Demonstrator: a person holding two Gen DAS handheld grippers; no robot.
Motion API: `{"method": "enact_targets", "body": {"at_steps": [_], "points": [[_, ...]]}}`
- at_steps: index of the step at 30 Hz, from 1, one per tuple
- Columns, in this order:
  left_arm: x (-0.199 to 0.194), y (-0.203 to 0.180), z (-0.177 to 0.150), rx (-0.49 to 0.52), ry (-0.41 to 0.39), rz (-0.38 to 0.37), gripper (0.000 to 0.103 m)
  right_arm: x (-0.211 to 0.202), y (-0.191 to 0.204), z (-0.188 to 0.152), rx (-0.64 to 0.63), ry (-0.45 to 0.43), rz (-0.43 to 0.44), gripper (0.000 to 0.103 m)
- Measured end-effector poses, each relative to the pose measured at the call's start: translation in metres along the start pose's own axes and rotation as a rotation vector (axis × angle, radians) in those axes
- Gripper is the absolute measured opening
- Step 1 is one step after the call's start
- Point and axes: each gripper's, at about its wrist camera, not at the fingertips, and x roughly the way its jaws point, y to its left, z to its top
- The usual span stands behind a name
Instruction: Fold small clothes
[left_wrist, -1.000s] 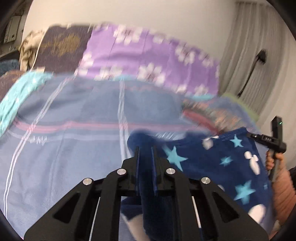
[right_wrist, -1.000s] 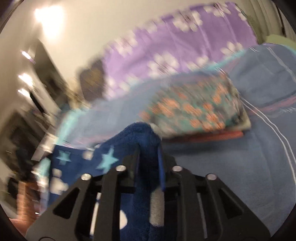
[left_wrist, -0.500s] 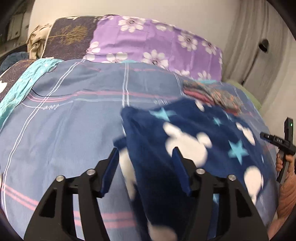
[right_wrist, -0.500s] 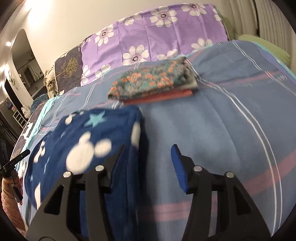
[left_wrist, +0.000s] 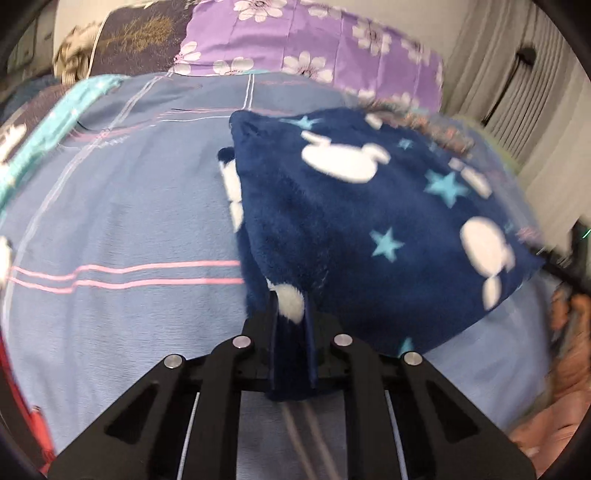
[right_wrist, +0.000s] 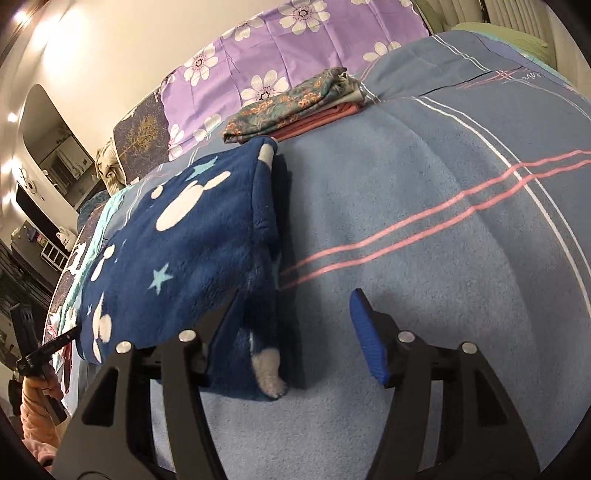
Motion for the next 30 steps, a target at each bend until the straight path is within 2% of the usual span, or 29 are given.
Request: {"method": "enact_targets", "body": {"at_steps": [3, 5, 7, 8, 9, 12, 13, 16, 19, 22, 23, 25, 30], "points": [[0.002, -0.008, 0.003, 0.023, -0.007, 0.06, 0.018, 0.0, 0.0, -0.001, 0.0, 0.001, 0.002, 0.061], [-0.005, -0.021, 0.01, 0.076, -0.02, 0.133, 0.02, -0.003, -0.001, -0.003, -0.012, -0.009, -0.011, 0.061], [-0.016, -0.039, 0.023, 0.131, -0.051, 0.173, 0.024, -0.007, -0.004, -0.005, -0.019, -0.02, -0.023, 0.047], [-0.022, -0.05, 0.029, 0.149, -0.067, 0.144, 0.026, -0.007, -0.006, -0.006, -0.013, -0.019, -0.024, 0.026], [-0.027, -0.062, 0.037, 0.171, -0.081, 0.095, 0.027, -0.007, -0.009, -0.007, -0.003, -0.016, -0.023, 0.014], [-0.028, -0.126, 0.061, 0.289, -0.098, -0.077, 0.03, -0.005, -0.014, -0.008, 0.019, -0.014, 0.013, 0.011], [-0.023, -0.147, 0.066, 0.323, -0.084, -0.14, 0.03, -0.005, -0.015, -0.008, 0.02, -0.015, 0.032, 0.011], [0.001, -0.208, 0.073, 0.414, -0.021, -0.258, 0.03, -0.004, -0.015, -0.007, 0.014, -0.004, 0.09, 0.011], [0.026, -0.263, 0.073, 0.513, 0.022, -0.294, 0.03, 0.003, -0.015, -0.006, 0.009, 0.066, 0.181, 0.012], [0.045, -0.293, 0.071, 0.541, 0.068, -0.314, 0.032, 0.006, -0.02, -0.009, 0.042, 0.103, 0.292, 0.012], [0.053, -0.3, 0.073, 0.535, 0.088, -0.327, 0.033, 0.007, -0.023, -0.01, 0.058, 0.112, 0.326, 0.012], [0.064, -0.305, 0.078, 0.511, 0.115, -0.335, 0.043, 0.008, -0.026, -0.01, 0.072, 0.119, 0.36, 0.012], [0.082, -0.32, 0.094, 0.42, 0.148, -0.418, 0.05, 0.012, -0.023, -0.009, 0.059, 0.135, 0.432, 0.012]]}}
